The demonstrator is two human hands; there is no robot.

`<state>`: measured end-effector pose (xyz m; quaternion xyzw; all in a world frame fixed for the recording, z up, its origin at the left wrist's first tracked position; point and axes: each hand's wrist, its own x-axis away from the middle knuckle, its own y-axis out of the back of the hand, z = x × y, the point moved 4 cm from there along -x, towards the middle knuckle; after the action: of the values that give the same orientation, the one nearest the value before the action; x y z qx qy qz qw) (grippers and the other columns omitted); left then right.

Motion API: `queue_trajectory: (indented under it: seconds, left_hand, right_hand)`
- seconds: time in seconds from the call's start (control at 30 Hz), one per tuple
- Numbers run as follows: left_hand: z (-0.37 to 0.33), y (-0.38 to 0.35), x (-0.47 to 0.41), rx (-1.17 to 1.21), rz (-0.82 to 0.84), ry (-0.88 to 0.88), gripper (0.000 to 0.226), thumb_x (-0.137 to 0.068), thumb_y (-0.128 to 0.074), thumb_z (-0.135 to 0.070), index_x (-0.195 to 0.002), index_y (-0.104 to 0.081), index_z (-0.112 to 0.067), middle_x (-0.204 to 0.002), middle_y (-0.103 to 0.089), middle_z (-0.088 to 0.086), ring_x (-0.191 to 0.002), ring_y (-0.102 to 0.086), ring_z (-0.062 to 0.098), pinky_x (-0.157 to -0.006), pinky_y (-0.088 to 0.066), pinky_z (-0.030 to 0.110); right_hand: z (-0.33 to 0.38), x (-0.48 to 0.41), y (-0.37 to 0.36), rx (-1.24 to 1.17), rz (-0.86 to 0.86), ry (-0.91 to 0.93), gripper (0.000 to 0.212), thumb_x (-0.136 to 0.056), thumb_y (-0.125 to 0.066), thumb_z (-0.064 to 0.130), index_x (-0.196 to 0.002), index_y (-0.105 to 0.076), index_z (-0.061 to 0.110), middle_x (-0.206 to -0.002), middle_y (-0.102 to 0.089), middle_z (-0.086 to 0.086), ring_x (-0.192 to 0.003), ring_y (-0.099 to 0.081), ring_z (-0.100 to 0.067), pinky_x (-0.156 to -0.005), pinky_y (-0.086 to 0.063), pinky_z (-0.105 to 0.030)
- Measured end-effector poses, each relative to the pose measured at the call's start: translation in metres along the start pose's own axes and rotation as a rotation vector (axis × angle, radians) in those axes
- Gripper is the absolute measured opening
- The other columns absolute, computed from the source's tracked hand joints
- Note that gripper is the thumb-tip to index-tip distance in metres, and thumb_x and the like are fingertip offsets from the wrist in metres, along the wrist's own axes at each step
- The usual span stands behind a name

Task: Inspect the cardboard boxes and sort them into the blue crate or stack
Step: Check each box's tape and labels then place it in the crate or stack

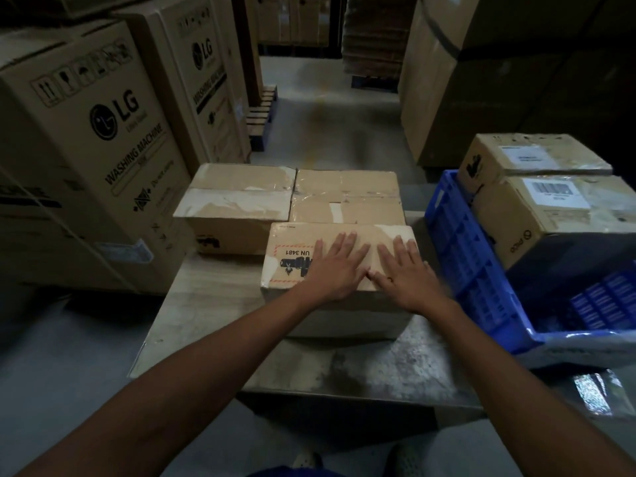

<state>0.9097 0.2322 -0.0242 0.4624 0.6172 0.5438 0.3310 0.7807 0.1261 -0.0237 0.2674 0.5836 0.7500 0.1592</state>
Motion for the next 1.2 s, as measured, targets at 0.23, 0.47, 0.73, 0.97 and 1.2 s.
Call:
queue_trajectory:
  seconds: [0.23,0.47,0.73,0.97,1.2]
  left_hand:
    - [0.040,0.012,0.014,0.042,-0.175,0.328,0.067,-0.100,-0.034,-0.061,-0.156,-0.019,-0.028,-0.167,-0.006,0.008,-0.153,0.000,0.035,-0.115,-0.004,0.068]
    - [0.092,0.028,0.037,0.344,-0.188,0.642,0.071,-0.098,-0.044,-0.060,-0.157,-0.021,-0.028,-0.166,-0.001,0.014,-0.142,-0.028,0.049,-0.106,-0.038,0.061]
    - [0.079,0.007,0.071,0.619,-0.156,0.636,0.069,-0.103,-0.031,-0.055,-0.158,-0.009,-0.020,-0.160,-0.006,0.021,-0.134,-0.041,0.045,-0.106,-0.038,0.050]
    - [0.076,0.046,0.071,0.764,-0.275,0.596,0.069,-0.101,-0.029,-0.062,-0.148,-0.035,-0.011,-0.159,-0.027,0.017,-0.141,-0.035,0.037,-0.109,-0.035,0.054]
    - [0.056,0.106,0.065,1.619,0.031,0.566,0.047,-0.097,-0.056,-0.046,-0.127,-0.060,-0.010,-0.105,-0.073,0.016,-0.087,-0.070,0.030,-0.079,-0.056,0.040]
  right_hand:
    - [-0.003,0.019,-0.002,-0.341,-0.320,-0.166,0.074,-0.095,-0.050,0.062,-0.156,-0.024,0.028,-0.168,-0.012,-0.008,-0.152,-0.017,-0.028,-0.111,-0.037,-0.051]
    - [-0.009,0.029,-0.013,-1.241,-0.421,-0.535,0.042,-0.092,-0.070,0.037,-0.126,-0.060,0.014,-0.102,-0.072,-0.004,-0.087,-0.072,-0.017,-0.075,-0.062,-0.039]
    - [0.016,0.040,0.077,-0.832,-0.658,-0.357,0.037,-0.097,-0.064,0.031,-0.132,-0.060,0.018,-0.106,-0.068,-0.002,-0.073,-0.055,0.002,-0.056,-0.041,-0.016]
    - [0.052,0.041,0.107,-0.694,-0.576,-0.008,0.046,-0.094,-0.067,0.036,-0.138,-0.060,0.025,-0.114,-0.063,0.010,-0.082,-0.066,-0.006,-0.065,-0.057,-0.023]
    - [0.072,0.055,0.082,-1.300,-0.561,0.004,0.024,-0.094,-0.055,0.026,-0.108,-0.075,0.024,-0.143,-0.058,-0.005,-0.119,-0.060,-0.016,-0.084,-0.053,-0.027]
